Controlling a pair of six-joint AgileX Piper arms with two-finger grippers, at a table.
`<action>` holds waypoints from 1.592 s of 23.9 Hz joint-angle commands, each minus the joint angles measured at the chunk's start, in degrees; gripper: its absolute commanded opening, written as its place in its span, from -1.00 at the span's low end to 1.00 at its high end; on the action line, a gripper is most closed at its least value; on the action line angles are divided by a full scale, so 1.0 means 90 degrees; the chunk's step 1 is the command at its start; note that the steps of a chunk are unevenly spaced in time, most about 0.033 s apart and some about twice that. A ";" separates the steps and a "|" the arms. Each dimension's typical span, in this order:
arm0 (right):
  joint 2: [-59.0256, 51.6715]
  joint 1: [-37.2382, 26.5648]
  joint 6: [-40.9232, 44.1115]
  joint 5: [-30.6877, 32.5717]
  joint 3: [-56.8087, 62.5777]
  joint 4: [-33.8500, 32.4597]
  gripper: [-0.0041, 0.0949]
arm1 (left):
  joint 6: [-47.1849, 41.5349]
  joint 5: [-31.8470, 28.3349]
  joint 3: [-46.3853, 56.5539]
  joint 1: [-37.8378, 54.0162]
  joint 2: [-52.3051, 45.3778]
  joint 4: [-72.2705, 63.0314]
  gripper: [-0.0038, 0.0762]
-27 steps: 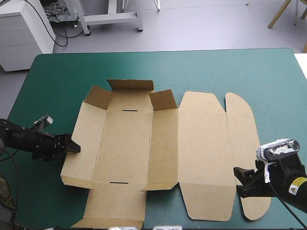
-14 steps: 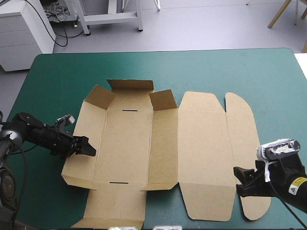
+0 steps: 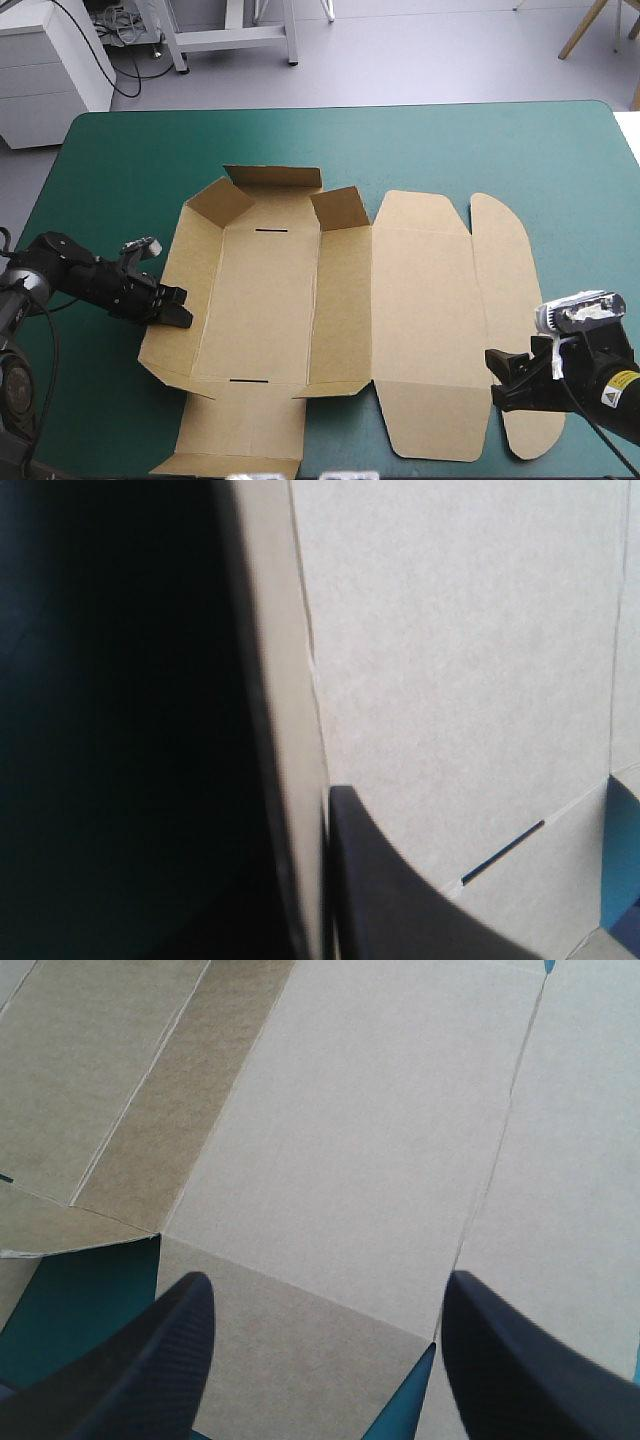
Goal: Fold the box
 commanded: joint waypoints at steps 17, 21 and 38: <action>0.0024 -0.0009 0.0079 -0.0021 -0.0142 0.0309 0.06 | 0.1096 -0.0238 -0.4020 -0.2720 0.0044 0.2918 -0.93; 0.0024 -0.0009 0.0095 0.0046 -0.0142 0.0337 0.06 | 0.1682 -0.0592 -0.5143 -0.3364 0.0661 0.3428 -0.93; 0.0036 -0.0009 0.1377 -0.0554 -0.0142 -0.2202 0.06 | -0.0403 -0.2616 -0.5760 -0.5869 0.1227 0.7461 -0.93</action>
